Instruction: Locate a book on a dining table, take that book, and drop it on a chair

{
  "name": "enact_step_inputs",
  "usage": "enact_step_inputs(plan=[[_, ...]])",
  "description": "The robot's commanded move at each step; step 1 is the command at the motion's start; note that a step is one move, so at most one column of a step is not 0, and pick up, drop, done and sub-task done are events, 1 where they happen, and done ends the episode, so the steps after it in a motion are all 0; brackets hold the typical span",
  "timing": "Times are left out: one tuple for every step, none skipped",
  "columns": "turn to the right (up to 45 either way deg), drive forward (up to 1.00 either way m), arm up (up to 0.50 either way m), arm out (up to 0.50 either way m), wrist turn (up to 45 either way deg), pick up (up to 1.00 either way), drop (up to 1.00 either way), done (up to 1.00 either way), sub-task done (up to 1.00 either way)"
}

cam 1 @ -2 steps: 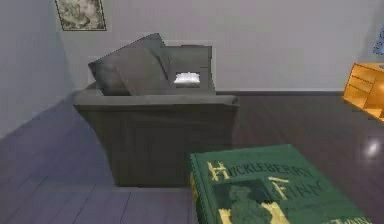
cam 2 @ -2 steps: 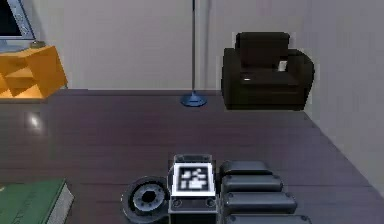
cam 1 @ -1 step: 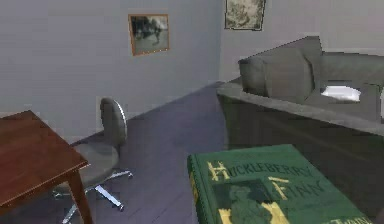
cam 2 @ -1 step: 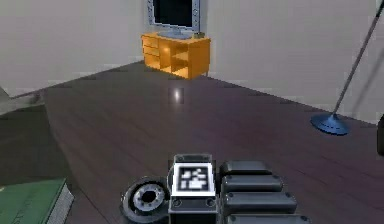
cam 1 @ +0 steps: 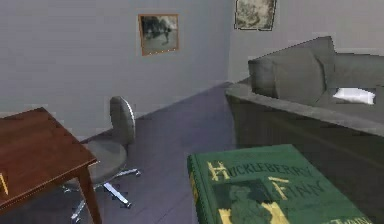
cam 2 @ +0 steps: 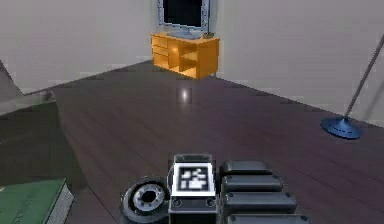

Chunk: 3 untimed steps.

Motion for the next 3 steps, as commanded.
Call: enact_step_inputs(plan=[[0.0,0.6,0.0,0.0,0.0,0.0,0.0,0.0,0.0],[-45.0,0.0,0.0,0.0,0.0,0.0,0.0,0.0,0.0],[-15.0,0.0,0.0,0.0,0.0,0.0,0.0,0.0,0.0]])
